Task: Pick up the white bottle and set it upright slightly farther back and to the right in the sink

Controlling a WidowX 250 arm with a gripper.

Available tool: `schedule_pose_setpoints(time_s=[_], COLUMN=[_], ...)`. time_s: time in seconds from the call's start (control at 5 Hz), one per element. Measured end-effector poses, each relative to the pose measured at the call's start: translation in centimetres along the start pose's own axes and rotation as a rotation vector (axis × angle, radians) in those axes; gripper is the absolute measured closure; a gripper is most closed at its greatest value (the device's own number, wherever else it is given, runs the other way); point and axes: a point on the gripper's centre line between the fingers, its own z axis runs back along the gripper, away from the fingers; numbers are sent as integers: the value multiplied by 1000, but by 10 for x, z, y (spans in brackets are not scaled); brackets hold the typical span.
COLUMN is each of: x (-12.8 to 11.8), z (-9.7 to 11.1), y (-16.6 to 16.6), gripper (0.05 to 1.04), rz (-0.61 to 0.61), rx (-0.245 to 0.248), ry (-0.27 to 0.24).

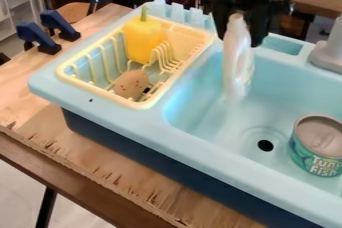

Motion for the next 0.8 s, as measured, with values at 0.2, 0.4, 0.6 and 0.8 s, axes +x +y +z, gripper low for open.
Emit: schedule_pose_setpoints(time_s=[0.2, 0.4, 0.6, 0.8], x=[3, 7, 5, 5], z=[-14, -32, -35, -41], y=[7, 7, 6, 4], gripper=[476, 476, 430, 134], rz=[19, 4, 2, -11], rx=[20, 26, 31, -20], ry=[46, 97, 114, 106])
